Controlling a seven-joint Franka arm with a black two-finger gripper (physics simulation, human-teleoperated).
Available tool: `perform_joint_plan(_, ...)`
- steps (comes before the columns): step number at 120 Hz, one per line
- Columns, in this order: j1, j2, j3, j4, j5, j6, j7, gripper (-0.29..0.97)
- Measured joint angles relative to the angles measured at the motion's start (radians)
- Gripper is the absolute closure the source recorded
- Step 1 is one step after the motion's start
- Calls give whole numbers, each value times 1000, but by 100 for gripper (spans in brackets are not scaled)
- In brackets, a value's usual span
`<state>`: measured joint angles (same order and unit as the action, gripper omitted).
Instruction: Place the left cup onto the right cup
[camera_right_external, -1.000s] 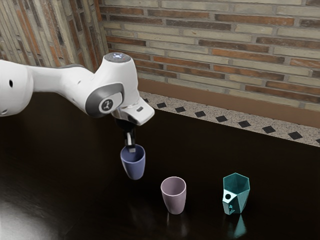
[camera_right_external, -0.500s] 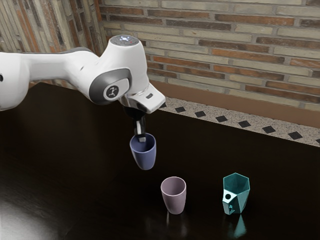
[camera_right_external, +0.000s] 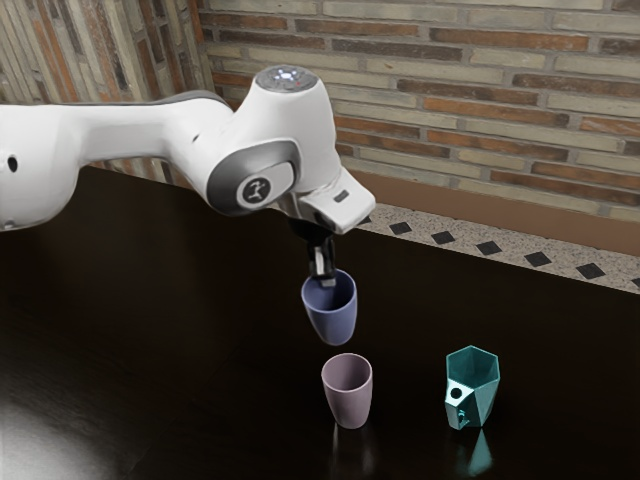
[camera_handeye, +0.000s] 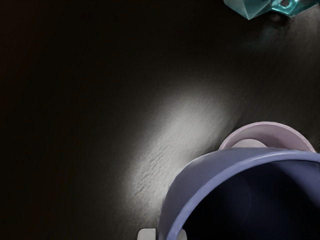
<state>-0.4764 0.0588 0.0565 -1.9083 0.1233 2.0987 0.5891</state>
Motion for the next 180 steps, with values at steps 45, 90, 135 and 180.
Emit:
perform_joint_plan(45,19,-2,-5,-6,-52,-26,-39,79)
perform_joint_plan(90,-13,10,-7,-17,-90,-33,-75,79)
perform_joint_plan(135,-9,36,-8,-31,-110,-36,-104,79)
perform_joint_plan(180,7,74,-6,-35,-110,-32,-119,79)
